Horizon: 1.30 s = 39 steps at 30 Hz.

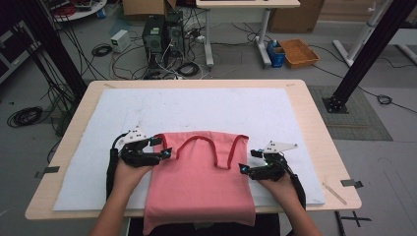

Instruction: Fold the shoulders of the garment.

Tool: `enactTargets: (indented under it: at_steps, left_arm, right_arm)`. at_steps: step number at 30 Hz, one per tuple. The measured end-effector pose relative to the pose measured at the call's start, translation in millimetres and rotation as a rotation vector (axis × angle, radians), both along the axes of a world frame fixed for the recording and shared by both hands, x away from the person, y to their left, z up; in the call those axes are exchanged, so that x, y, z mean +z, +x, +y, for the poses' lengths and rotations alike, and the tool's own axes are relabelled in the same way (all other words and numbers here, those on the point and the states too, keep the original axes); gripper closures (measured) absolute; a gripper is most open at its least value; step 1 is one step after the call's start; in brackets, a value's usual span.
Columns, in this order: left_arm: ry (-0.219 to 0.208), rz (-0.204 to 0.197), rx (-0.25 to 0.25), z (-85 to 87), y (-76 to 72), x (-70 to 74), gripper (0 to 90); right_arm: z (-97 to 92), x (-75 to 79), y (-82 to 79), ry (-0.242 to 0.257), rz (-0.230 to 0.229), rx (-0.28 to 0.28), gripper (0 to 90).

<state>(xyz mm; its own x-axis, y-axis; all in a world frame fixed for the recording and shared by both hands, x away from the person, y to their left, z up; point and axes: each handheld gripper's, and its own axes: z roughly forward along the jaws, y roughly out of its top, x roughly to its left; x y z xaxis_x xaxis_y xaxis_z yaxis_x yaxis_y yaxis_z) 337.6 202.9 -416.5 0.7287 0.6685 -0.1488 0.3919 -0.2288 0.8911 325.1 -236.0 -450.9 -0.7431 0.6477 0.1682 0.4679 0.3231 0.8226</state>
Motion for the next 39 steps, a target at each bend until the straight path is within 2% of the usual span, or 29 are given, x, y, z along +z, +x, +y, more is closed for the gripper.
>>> enactTargets:
  at_steps: [2, 5, 12, 14, 16, 18, 22, 29, 31, 34, 37, 39]
  left_arm:
    - [-0.003, -0.012, 0.002, 0.4, 0.4, 2.2, 36.9]
    - [0.017, 0.005, 0.002, -2.4, 3.2, -2.3, 37.0]
    - [0.156, 0.077, -0.026, -12.5, 3.1, -17.8, 45.8]
    - [0.189, 0.099, -0.046, -14.9, 0.9, -21.1, 50.7]
    - [0.24, 0.116, -0.066, -17.3, -0.9, -23.8, 57.6]
    - [0.261, 0.137, -0.074, -18.7, -2.4, -26.2, 66.7]
    - [0.24, 0.138, -0.092, -18.1, -4.7, -26.5, 81.3]
    - [0.132, 0.137, -0.102, -5.3, -10.6, -22.3, 83.4]
    - [0.14, 0.149, -0.105, -4.4, -11.5, -25.1, 83.3]
    - [0.192, 0.17, -0.112, -6.4, -10.6, -30.3, 82.7]
    - [0.219, 0.163, -0.116, -8.3, -11.0, -28.0, 81.5]
    - [0.223, 0.152, -0.114, -9.0, -10.9, -24.9, 73.8]
  right_arm:
    - [-0.2, -0.2, 0.2, 0.005, 0.002, 0.0, 21.9]
    - [0.1, -0.1, 0.3, -0.001, 0.003, 0.0, 21.9]
    - [0.5, -0.3, 0.5, -0.002, -0.001, 0.004, 21.9]
    - [0.5, -0.3, 0.6, -0.002, 0.001, 0.003, 21.9]
    - [0.5, -0.3, 0.6, -0.002, 0.002, 0.004, 21.9]
    - [0.4, -0.3, 0.6, -0.002, 0.001, 0.004, 21.9]
    - [0.4, -0.2, 0.6, -0.002, 0.002, 0.005, 21.9]
    - [0.5, -0.3, 0.8, 0.0, 0.005, 0.004, 21.9]
    - [0.5, -0.4, 1.1, -0.003, 0.007, 0.005, 21.9]
    - [0.7, -0.4, 1.2, -0.006, 0.011, 0.004, 21.9]
    - [0.8, -0.4, 1.3, -0.005, 0.015, 0.004, 21.9]
    - [0.7, -0.6, 1.8, -0.005, 0.013, 0.005, 21.9]
